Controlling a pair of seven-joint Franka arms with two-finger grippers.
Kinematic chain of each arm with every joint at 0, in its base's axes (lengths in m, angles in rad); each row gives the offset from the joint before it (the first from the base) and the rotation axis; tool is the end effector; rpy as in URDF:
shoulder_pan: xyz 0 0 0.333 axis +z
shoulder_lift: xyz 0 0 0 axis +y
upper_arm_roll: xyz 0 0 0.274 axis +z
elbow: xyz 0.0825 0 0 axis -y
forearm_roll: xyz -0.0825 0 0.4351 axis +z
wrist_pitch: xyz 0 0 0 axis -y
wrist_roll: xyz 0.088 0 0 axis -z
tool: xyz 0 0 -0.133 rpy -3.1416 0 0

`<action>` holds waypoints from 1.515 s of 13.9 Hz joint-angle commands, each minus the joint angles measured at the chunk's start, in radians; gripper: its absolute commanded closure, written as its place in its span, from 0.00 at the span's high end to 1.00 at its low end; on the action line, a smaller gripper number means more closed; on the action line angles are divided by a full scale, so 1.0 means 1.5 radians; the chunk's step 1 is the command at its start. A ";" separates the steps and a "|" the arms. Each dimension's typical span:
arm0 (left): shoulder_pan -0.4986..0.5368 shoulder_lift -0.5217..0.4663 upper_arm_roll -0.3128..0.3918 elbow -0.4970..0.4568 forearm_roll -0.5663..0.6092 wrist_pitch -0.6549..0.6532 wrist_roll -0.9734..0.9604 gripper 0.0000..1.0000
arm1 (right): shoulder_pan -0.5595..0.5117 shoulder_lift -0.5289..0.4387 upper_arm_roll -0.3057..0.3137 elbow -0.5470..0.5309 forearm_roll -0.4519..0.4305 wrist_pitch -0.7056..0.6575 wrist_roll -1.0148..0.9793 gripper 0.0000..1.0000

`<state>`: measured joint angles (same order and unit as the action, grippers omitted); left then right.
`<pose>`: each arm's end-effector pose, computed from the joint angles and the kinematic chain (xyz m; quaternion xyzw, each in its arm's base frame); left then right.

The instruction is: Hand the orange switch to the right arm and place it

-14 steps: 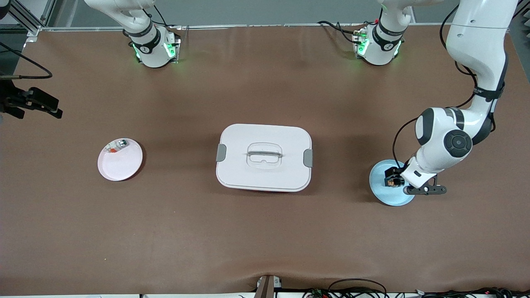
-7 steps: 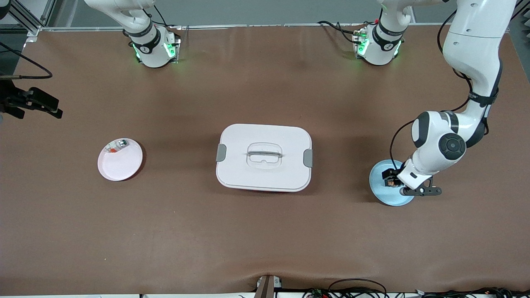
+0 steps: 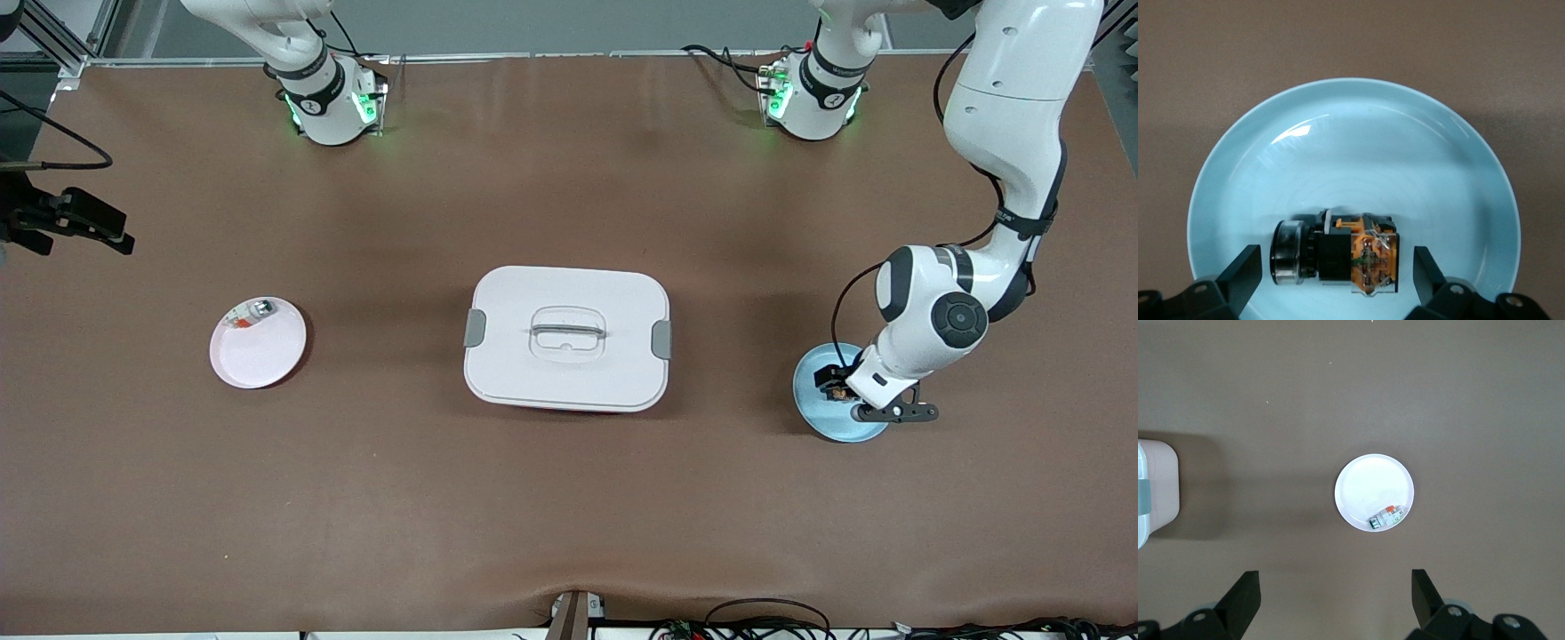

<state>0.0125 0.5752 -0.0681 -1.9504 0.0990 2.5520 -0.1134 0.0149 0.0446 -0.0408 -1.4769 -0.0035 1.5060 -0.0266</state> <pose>0.6277 -0.0373 0.0808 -0.9998 0.0061 -0.0152 0.0084 0.6109 -0.0158 0.5726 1.0000 0.0003 -0.0078 0.0025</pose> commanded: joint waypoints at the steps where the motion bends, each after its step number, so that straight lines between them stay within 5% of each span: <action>1: 0.005 0.016 -0.003 0.016 0.006 0.008 0.014 1.00 | -0.006 0.006 0.006 0.014 0.003 -0.010 -0.002 1.00; 4: 0.005 0.021 -0.003 0.018 0.006 0.012 0.027 1.00 | 0.000 0.005 0.009 0.015 0.001 -0.011 0.002 1.00; 9: 0.005 0.019 -0.003 0.019 0.005 0.012 0.051 0.72 | 0.024 0.002 0.012 0.032 -0.001 -0.012 0.003 1.00; 11: 0.005 0.019 -0.003 0.019 0.005 0.012 0.057 0.50 | 0.041 -0.003 0.013 0.034 -0.001 -0.014 0.004 1.00; 14: 0.004 0.010 -0.004 0.021 0.002 0.007 0.054 0.02 | 0.091 -0.009 0.011 0.035 -0.005 -0.056 0.078 1.00; 21: 0.000 -0.066 -0.018 0.031 -0.066 -0.077 0.044 0.00 | 0.267 -0.020 0.013 0.044 -0.036 -0.114 0.332 1.00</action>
<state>0.0128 0.5337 -0.0826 -1.9009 0.0482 2.4959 -0.0435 0.3619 0.0231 -0.0137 -1.4214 -0.0436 1.3517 0.4028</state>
